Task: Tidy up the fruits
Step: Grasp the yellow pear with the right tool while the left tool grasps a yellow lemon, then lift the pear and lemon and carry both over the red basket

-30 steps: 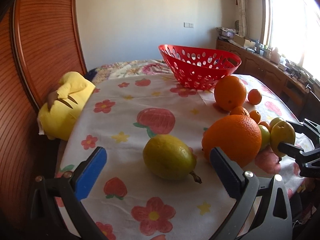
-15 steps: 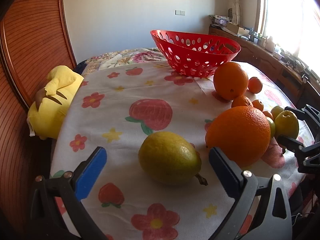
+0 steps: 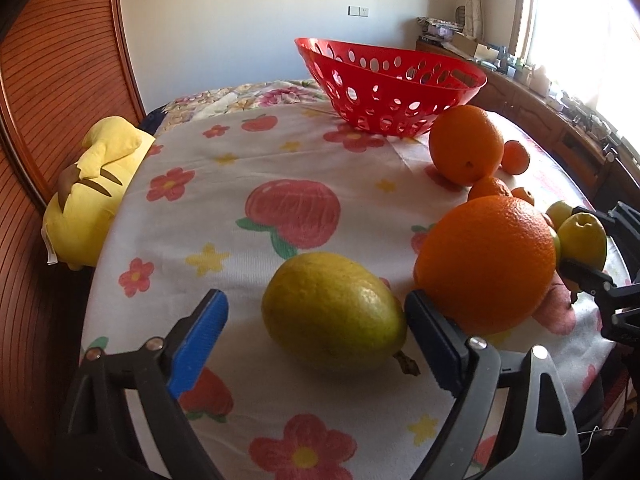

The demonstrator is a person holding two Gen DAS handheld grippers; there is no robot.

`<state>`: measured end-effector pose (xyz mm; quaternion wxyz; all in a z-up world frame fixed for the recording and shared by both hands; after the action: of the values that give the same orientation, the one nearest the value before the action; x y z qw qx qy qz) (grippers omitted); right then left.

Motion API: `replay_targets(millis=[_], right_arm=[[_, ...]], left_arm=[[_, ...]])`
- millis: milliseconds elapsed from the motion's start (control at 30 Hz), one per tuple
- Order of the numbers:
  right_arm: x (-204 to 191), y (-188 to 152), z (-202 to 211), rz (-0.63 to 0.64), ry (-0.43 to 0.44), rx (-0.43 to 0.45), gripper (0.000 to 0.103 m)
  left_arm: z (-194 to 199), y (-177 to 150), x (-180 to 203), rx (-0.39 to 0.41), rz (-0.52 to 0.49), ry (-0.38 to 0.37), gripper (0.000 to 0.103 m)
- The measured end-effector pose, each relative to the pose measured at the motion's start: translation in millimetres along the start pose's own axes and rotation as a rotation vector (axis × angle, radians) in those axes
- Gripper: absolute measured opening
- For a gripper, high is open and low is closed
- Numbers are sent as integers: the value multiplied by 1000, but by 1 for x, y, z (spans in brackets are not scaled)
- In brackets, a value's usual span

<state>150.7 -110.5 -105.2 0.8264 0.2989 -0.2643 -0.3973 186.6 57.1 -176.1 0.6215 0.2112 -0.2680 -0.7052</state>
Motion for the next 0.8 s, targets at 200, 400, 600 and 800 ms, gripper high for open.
replay_targets(millis=[200, 400, 600, 800], right_arm=[[2, 1, 0, -22, 20, -6, 61], [0, 3, 3, -63, 74, -15, 61], [-11, -2, 6, -68, 118, -38, 61], [-13, -5, 6, -85, 133, -45, 61]], left_arm=[[-1, 0, 8, 4, -17, -47, 71], [4, -4, 3, 12, -3, -39, 71], [16, -14, -5, 18, 15, -37, 71], [17, -18, -3, 14, 6, -22, 71]])
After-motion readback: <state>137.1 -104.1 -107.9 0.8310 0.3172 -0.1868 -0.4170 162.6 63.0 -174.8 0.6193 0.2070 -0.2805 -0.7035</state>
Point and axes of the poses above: each gripper's, at about its wrist camera, not at the fingertips, and z roughly against the way its jaws point, x to its right, y to its top, the point moved 9 cm from there along -z, roughly the way its jaws point
